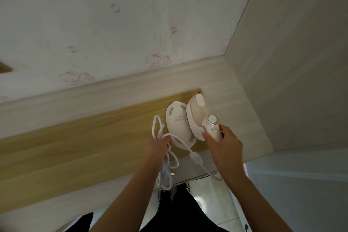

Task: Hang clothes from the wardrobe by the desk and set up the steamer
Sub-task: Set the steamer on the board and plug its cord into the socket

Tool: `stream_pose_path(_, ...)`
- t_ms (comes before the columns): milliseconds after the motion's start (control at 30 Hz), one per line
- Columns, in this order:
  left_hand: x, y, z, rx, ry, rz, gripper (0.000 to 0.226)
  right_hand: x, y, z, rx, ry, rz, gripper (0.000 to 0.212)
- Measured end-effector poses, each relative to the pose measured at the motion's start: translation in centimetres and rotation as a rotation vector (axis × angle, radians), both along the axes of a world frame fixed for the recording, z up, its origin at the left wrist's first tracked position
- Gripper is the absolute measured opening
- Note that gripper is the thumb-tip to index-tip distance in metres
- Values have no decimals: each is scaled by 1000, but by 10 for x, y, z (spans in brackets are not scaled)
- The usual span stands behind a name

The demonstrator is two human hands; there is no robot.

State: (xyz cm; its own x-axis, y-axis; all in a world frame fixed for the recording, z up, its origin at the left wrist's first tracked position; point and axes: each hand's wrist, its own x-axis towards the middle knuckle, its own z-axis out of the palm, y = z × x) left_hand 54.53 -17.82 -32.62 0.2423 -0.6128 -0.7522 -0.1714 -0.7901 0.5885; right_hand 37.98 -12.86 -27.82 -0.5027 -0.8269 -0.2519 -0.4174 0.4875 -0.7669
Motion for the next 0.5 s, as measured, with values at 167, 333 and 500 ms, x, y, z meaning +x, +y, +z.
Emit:
stream_pose_path(167,32,4,9,-56,-70,26,23,21,-1,-1,-33,-31,23,34)
stream_pose_path(333,62,7,12,-122,-121,30,25,46,-2,-13,-53,-12,43,38)
stream_pose_path(500,77,6,11,-145,-130,51,23,62,2,-26,-56,-7,58,41)
